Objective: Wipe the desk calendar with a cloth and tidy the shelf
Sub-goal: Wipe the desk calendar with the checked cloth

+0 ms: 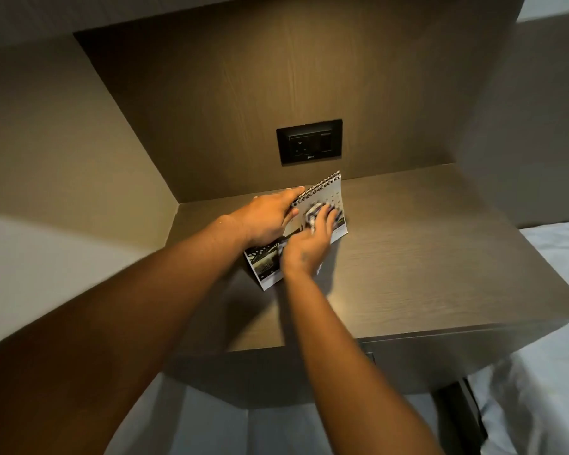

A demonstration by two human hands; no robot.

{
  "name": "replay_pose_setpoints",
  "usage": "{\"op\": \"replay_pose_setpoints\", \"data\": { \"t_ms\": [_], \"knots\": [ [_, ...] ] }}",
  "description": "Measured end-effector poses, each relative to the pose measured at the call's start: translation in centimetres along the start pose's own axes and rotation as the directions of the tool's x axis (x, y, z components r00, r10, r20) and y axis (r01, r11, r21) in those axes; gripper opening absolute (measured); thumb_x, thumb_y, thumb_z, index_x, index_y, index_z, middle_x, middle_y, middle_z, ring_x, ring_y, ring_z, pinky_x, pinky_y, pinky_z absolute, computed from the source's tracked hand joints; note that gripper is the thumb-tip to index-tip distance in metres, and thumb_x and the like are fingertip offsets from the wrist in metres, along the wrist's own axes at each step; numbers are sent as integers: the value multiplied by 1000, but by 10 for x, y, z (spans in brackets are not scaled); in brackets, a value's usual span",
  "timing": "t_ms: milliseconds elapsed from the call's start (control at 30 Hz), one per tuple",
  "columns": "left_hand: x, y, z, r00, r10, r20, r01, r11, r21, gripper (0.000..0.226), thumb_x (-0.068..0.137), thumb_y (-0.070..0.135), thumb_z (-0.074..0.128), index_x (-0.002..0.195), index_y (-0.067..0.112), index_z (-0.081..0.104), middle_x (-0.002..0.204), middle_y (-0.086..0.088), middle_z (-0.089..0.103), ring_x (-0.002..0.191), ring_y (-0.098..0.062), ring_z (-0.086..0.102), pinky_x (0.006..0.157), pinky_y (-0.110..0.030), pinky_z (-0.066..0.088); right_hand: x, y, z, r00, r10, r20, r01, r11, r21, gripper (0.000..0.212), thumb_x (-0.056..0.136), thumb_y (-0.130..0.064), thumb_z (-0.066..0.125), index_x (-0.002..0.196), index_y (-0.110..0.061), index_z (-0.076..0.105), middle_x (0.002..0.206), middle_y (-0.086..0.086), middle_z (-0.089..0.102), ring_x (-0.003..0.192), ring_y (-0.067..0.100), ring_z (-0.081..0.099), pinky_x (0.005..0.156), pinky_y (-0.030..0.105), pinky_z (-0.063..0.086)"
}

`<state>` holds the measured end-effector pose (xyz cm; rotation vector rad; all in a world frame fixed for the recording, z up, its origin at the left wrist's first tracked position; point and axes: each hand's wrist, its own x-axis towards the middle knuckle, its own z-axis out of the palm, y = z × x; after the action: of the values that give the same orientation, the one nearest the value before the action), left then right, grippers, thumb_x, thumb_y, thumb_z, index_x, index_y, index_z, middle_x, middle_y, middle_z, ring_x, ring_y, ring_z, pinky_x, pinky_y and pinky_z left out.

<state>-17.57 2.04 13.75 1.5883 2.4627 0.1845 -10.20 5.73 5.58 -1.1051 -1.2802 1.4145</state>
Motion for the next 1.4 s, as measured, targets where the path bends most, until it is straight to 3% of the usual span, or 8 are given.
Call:
{"op": "replay_pose_setpoints", "data": {
  "t_ms": [67,300,433,667,767,1000,1167,1400],
  "knots": [
    [0,0,1,1000,-10,0,10,1000,-2,58,108,34,42,160,20,21,161,-11,39,145,-31,40,118,-46,33,32,-7,-3,999,27,-27,-26,999,39,61,94,17,38,150,-7,40,165,8,26,152,25,21,114,18,16],
    [1,-1,1,1000,-14,7,15,1000,-19,57,108,35,42,159,21,21,160,-10,39,144,-30,41,117,-51,36,-23,16,-5,996,73,48,-72,997,-23,65,95,13,39,153,-17,36,165,-3,25,149,11,20,121,33,24],
    [2,-1,2,1000,-15,11,16,999,-29,58,108,37,42,159,22,20,158,-9,42,141,-29,44,113,-45,41,-75,31,-2,991,13,137,-12,1000,-7,63,95,6,48,152,-16,36,153,-1,38,128,-10,29,102,-4,22],
    [3,-3,4,1000,-21,-11,20,1000,-10,58,107,36,42,159,22,21,158,-10,44,140,-29,46,113,-44,40,5,5,-6,986,166,14,-166,986,-1,61,97,11,40,153,-13,37,166,2,25,152,23,22,117,27,20],
    [5,-3,6,999,-31,-9,31,999,-30,58,107,36,43,159,24,21,156,-9,46,139,-28,47,112,-45,42,33,3,-12,972,236,-22,-234,970,62,61,99,9,37,153,-19,38,164,6,30,148,30,32,115,46,38],
    [6,-9,4,1000,-15,8,16,1000,-22,58,107,37,44,159,26,22,156,-9,46,139,-30,46,112,-50,41,16,6,-36,948,317,39,-319,942,105,54,101,-3,45,148,-30,44,139,5,59,117,24,62,90,38,60],
    [6,-21,-5,999,25,40,-26,1000,17,56,106,36,44,158,29,23,160,-7,39,148,-31,34,120,-62,21,37,-1,-82,996,-17,92,37,972,-230,65,94,12,42,150,-19,41,162,5,32,143,27,41,109,40,46],
    [9,-30,-7,1000,25,13,-26,999,43,58,107,36,44,159,29,21,165,-8,31,152,-31,27,121,-62,21,10,31,-77,824,115,555,444,477,-759,66,97,-14,50,157,-22,23,169,12,4,153,42,-1,122,59,4]
  ]
}}
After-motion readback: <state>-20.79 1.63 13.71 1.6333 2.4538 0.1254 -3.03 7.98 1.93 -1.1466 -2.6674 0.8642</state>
